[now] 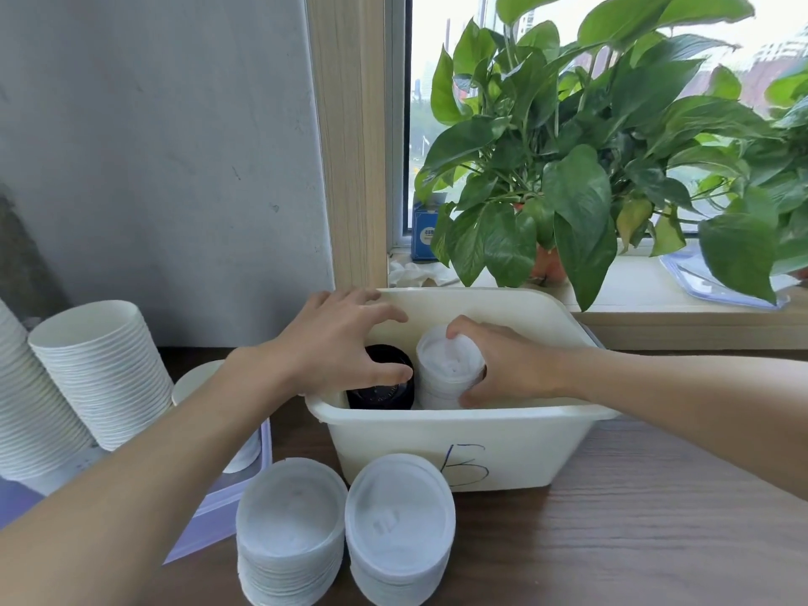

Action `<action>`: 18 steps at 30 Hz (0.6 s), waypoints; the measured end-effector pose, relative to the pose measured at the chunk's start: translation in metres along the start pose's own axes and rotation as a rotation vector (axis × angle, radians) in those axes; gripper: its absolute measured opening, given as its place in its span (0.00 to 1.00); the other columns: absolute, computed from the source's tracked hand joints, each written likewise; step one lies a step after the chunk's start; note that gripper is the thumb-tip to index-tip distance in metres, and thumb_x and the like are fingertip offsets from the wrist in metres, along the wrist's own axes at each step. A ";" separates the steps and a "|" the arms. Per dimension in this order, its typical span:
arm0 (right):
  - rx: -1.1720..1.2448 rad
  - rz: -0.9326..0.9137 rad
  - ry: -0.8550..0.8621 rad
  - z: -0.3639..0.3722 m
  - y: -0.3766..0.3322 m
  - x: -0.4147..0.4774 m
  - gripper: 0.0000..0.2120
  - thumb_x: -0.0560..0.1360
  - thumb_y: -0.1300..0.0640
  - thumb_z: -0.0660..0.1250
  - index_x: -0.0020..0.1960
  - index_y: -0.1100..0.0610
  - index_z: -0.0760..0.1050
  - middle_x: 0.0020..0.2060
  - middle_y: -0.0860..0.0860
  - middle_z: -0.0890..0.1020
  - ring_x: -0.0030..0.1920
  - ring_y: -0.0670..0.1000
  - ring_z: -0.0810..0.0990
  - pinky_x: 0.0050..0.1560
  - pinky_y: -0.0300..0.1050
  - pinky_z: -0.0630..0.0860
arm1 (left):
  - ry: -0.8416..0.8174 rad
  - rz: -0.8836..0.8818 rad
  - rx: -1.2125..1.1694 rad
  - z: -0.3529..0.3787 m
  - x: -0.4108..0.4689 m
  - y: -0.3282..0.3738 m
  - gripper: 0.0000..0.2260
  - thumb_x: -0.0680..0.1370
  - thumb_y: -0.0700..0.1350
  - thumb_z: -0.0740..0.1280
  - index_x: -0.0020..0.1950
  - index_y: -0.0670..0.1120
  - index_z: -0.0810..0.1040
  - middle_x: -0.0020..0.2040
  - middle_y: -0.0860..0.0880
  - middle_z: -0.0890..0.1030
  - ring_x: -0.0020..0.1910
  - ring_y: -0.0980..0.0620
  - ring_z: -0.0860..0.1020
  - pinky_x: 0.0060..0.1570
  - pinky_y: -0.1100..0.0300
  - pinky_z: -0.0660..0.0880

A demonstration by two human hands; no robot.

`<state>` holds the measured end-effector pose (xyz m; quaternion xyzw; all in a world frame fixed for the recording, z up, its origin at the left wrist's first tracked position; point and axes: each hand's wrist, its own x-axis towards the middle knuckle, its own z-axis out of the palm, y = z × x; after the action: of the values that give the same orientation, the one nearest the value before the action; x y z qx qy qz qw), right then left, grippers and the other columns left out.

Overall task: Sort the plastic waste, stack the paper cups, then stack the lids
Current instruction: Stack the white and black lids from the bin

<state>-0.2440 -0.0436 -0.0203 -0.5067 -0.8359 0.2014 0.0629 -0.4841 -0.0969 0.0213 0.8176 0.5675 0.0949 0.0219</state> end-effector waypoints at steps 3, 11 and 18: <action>-0.024 -0.001 -0.008 -0.005 -0.002 -0.005 0.37 0.60 0.44 0.75 0.62 0.40 0.57 0.55 0.50 0.71 0.54 0.54 0.72 0.55 0.53 0.74 | -0.004 0.000 -0.009 -0.001 -0.001 0.001 0.28 0.74 0.64 0.69 0.73 0.61 0.68 0.79 0.51 0.62 0.77 0.51 0.57 0.74 0.52 0.51; 0.087 -0.062 0.231 -0.037 -0.036 -0.043 0.32 0.67 0.45 0.77 0.65 0.46 0.63 0.57 0.48 0.70 0.47 0.44 0.74 0.39 0.34 0.66 | 0.073 0.020 -0.167 -0.009 -0.016 0.005 0.22 0.76 0.61 0.68 0.68 0.57 0.75 0.74 0.52 0.70 0.73 0.50 0.67 0.72 0.52 0.63; 0.313 -0.180 0.390 -0.027 -0.077 -0.103 0.22 0.69 0.45 0.74 0.58 0.45 0.68 0.51 0.45 0.75 0.46 0.46 0.76 0.36 0.32 0.71 | 0.166 0.100 -0.254 -0.019 -0.078 0.027 0.21 0.75 0.61 0.64 0.65 0.54 0.79 0.65 0.56 0.77 0.66 0.58 0.72 0.67 0.53 0.70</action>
<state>-0.2496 -0.1571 0.0446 -0.4438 -0.8083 0.2206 0.3179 -0.4890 -0.1806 0.0338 0.8249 0.5093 0.2340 0.0732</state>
